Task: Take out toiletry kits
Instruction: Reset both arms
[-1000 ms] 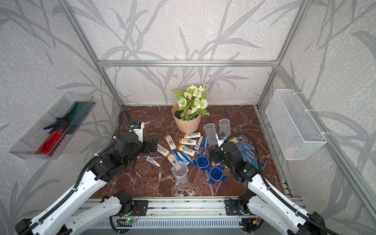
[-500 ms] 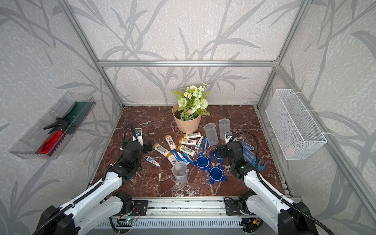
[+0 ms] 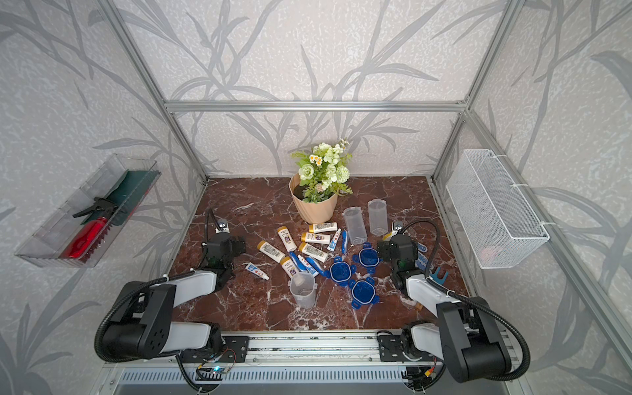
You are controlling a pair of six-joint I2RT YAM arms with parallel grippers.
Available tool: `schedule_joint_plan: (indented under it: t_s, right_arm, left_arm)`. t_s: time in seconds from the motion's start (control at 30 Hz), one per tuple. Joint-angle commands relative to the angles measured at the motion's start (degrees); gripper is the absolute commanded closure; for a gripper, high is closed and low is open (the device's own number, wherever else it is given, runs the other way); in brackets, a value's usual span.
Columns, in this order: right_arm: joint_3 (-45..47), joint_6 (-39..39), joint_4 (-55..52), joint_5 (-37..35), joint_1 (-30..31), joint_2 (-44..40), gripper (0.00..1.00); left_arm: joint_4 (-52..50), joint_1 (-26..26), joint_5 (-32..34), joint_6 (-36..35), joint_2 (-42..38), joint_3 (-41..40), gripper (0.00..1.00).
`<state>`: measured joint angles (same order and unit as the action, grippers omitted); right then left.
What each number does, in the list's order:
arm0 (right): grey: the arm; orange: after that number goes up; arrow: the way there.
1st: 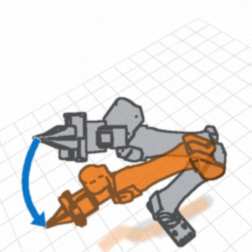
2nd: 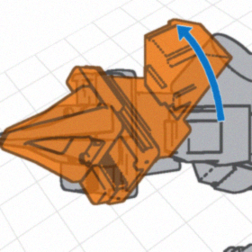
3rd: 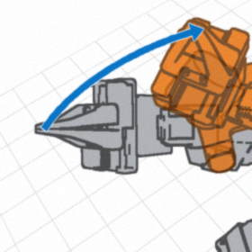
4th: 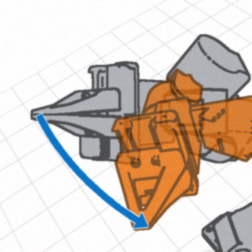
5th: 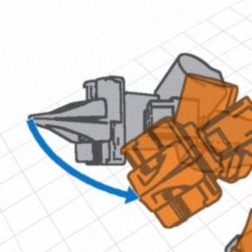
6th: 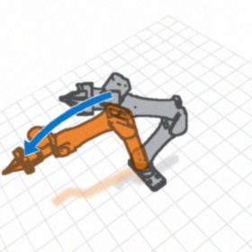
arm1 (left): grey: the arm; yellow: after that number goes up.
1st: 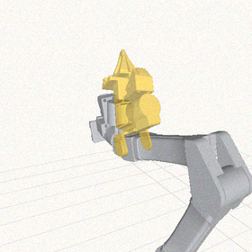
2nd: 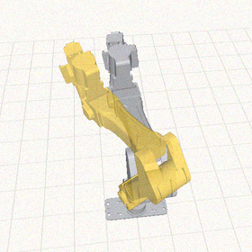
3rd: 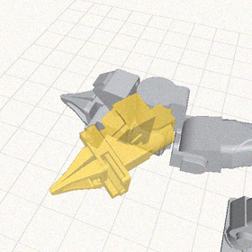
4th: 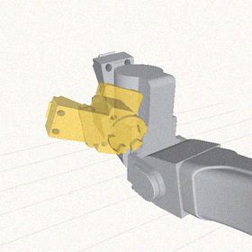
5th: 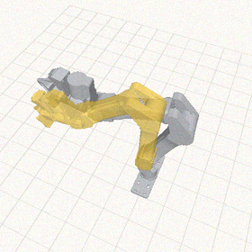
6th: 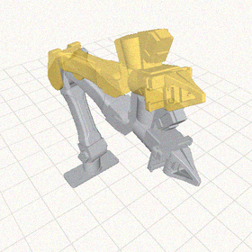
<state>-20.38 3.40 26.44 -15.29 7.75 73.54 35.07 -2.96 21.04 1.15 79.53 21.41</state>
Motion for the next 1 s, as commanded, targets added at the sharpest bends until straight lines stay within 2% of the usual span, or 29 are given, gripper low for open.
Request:
schedule_joint_plan:
  t_s: [0.0, 0.07, 0.13, 0.2, 0.23, 0.27, 0.3, 0.33, 0.37, 0.47, 0.6, 0.73, 0.97]
  right_arm:
    - [-3.11, 1.35, 8.62, 1.07, -2.53, 4.66, 0.01]
    - [-4.41, 1.4, 10.88, 2.48, -3.94, 7.5, 0.01]
    - [-4.83, 0.2, 12.85, 2.03, -4.13, 9.74, 0.01]
    - [-3.27, -1.48, 19.36, 3.69, -3.83, 11.28, 0.01]
    - [-2.92, -2.0, 19.03, 5.85, -3.79, 10.81, 0.01]
    - [-1.77, -3.14, 20.23, 8.51, -3.79, 10.83, 0.01]
    - [0.24, -3.5, 23.92, 9.69, -3.79, 12.54, 0.01]
    - [2.74, -3.7, 34.34, 9.74, -3.79, 16.84, 0.01]
    - [5.75, -4.41, 45.88, 10.43, -3.78, 19.81, 0.01]
    - [5.44, -2.34, 37.62, 6.5, -3.88, 14.94, 0.01]
    - [3.71, -4.35, 38.89, 7.24, -3.12, 17.54, 0.01]
    - [-0.16, -5.24, 30.27, 9.84, -2.92, 16.84, 0.01]
    - [0.3, -5.63, 31.94, 10.1, -2.83, 17.24, 0.01]
  left_arm:
    - [8.71, 2.96, -5.32, 3.36, 1.86, 1.05, 0.01]
    - [16.43, 4.74, -6.33, 5.38, 6.07, -1.11, 0.01]
    - [27.91, 5.51, -10.09, 3.32, 11.39, -3.3, 0.01]
    - [16.92, 5.79, -9.74, 5.4, 7.38, -1.23, 0.01]
    - [15.28, 5.86, -9.93, 5.36, 7.02, -0.54, 0.01]
    - [17.76, 5.86, -10.66, 4.67, 8.2, -0.92, 0.01]
    - [22.28, 5.87, -11.04, 4.04, 9.71, -1.8, 0.01]
    - [24.88, 5.96, -11.01, 3.49, 10.59, -2.42, 0.01]
    - [22.27, 6.04, -10.69, 4.39, 9.49, -2.29, 0.01]
    - [22.79, 6.04, -10.51, 3.77, 9.87, -2.01, 0.01]
    - [22.67, 6.03, -10.48, 3.76, 9.78, -2.0, 0.01]
    - [22.66, 6.02, -10.5, 3.67, 9.85, -2.03, 0.01]
    - [22.61, 5.93, -10.58, 3.64, 9.8, -2.06, 0.01]
